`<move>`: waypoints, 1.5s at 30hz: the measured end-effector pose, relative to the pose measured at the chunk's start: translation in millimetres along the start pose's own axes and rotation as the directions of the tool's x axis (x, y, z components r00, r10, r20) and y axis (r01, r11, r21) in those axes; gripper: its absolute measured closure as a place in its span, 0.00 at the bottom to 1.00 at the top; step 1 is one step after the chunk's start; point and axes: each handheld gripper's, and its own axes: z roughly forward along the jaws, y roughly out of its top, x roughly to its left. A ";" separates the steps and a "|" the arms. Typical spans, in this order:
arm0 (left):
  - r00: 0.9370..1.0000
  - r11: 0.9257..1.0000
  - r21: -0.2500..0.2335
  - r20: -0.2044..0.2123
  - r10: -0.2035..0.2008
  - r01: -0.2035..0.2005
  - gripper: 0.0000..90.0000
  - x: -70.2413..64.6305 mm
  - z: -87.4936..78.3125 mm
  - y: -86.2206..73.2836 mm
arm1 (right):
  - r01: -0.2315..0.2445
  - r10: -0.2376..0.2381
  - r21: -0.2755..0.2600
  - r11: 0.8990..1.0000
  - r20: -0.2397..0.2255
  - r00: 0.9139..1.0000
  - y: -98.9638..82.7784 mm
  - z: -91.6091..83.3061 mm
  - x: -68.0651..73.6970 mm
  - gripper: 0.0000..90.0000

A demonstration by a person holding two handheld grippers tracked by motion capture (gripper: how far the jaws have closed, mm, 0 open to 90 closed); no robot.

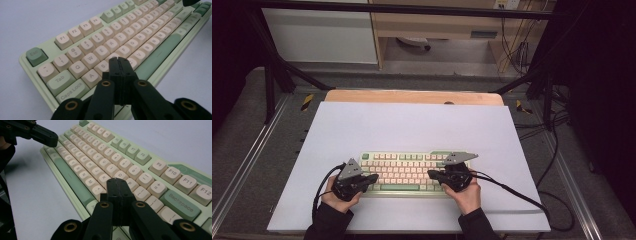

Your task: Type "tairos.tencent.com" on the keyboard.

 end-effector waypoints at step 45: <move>1.000 1.000 -0.002 -0.009 -0.018 0.018 1.00 9.7 -7.0 -7.1 | -0.019 0.015 0.064 0.998 0.060 0.998 14.3 53.2 -1.6 1.00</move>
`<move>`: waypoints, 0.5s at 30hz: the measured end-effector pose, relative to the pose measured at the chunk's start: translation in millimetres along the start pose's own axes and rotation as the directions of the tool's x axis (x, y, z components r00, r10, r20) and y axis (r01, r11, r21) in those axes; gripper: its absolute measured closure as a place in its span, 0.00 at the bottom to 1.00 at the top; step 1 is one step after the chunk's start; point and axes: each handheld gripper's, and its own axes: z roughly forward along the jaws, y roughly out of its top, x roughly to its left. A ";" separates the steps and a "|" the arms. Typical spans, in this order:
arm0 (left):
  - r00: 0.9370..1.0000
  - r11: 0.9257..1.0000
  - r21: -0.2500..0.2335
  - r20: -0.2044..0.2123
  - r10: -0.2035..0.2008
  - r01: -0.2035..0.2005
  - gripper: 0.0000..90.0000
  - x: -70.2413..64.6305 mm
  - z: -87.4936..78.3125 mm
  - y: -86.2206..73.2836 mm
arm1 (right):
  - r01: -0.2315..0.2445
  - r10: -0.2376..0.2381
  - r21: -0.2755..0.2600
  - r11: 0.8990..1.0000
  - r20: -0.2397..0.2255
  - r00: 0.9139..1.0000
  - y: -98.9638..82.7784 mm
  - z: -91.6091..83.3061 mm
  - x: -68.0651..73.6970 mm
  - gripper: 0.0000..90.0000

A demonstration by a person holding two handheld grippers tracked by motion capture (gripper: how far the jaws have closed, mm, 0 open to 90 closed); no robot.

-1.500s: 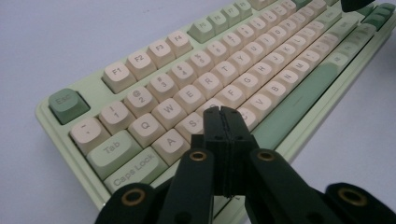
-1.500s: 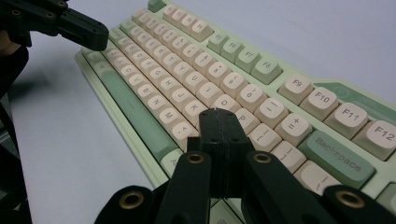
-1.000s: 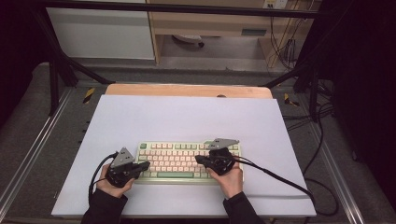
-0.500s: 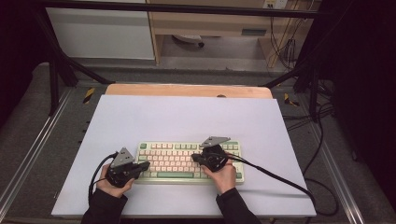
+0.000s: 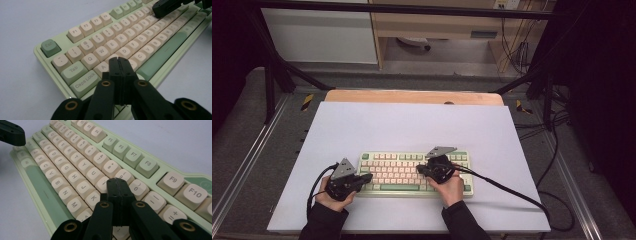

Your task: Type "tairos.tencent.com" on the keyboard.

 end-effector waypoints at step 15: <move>1.000 1.000 0.000 0.000 -0.001 0.001 1.00 -0.1 0.2 -0.2 | 0.023 -0.023 -0.026 0.999 -0.012 1.000 2.1 -17.6 7.3 1.00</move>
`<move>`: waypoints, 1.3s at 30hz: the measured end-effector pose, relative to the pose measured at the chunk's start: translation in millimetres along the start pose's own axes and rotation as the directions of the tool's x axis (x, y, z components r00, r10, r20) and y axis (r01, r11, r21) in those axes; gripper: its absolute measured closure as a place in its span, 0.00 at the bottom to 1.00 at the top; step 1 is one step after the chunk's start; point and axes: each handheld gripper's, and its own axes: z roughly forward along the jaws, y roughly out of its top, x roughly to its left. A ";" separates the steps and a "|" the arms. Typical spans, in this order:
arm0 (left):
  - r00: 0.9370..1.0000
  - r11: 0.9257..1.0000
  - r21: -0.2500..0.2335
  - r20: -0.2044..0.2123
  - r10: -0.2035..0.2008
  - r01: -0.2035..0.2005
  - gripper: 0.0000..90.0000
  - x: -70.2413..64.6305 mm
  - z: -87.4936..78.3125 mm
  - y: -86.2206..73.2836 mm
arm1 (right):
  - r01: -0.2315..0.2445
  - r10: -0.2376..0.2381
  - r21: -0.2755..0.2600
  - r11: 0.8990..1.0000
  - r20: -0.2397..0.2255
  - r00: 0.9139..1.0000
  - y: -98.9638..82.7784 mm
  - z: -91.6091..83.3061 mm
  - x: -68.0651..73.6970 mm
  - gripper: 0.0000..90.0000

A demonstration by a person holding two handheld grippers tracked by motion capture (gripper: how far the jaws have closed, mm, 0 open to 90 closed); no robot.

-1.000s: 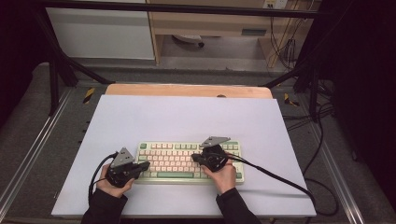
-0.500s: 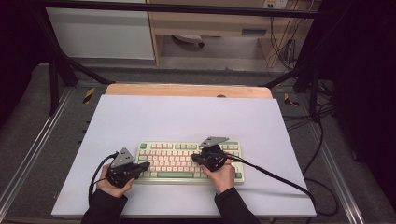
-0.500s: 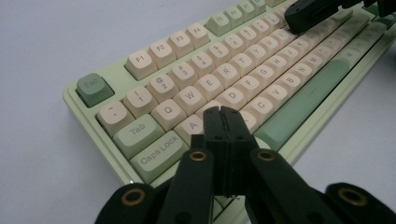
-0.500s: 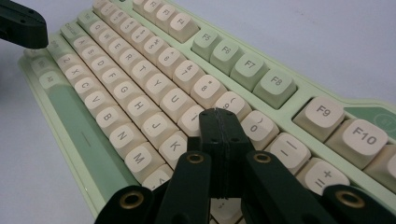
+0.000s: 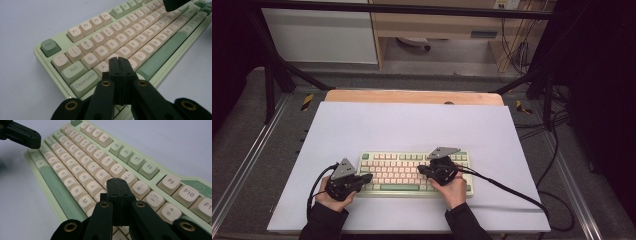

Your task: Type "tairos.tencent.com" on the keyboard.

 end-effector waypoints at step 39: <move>1.000 1.000 0.000 0.005 0.003 -0.003 1.00 -1.2 1.3 0.1 | 0.018 -0.017 0.009 1.000 -0.086 0.996 -5.2 4.6 22.5 1.00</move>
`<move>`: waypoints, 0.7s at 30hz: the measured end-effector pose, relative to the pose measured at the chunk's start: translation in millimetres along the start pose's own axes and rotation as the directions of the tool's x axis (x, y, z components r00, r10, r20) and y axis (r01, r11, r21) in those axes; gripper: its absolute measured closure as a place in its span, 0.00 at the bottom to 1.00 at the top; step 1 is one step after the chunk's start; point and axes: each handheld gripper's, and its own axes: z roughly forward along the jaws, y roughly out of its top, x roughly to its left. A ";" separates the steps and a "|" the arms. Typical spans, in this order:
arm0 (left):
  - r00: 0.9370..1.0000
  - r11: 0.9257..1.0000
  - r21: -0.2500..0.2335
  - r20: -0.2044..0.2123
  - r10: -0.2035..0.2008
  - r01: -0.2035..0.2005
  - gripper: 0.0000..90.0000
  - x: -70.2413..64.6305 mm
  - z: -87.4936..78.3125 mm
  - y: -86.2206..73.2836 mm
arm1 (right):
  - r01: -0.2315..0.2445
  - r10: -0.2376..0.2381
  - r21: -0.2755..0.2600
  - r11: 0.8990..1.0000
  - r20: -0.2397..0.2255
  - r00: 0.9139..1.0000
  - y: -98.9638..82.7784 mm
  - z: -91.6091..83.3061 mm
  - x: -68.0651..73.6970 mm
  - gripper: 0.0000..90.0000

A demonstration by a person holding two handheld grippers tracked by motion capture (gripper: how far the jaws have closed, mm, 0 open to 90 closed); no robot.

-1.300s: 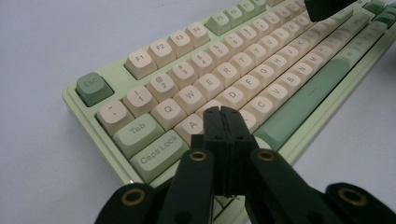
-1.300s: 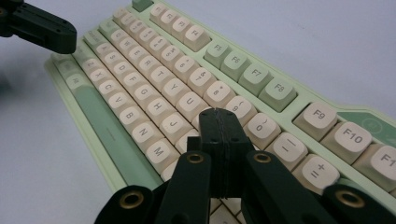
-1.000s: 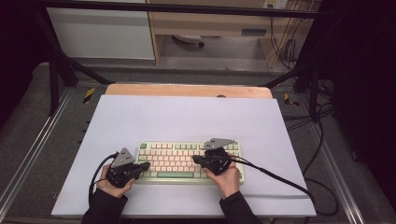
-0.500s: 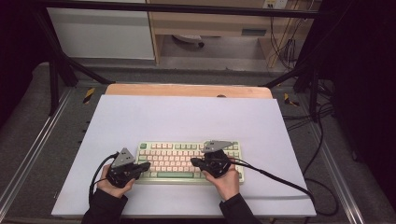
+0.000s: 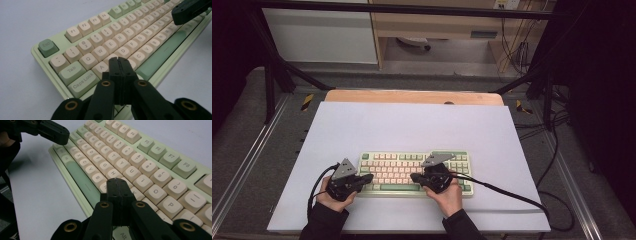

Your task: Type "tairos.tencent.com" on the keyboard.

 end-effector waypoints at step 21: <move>1.000 1.000 0.000 -0.001 0.000 0.000 1.00 -0.1 -0.1 0.0 | -0.002 0.002 0.022 1.000 -0.001 1.000 -5.2 10.9 -1.1 1.00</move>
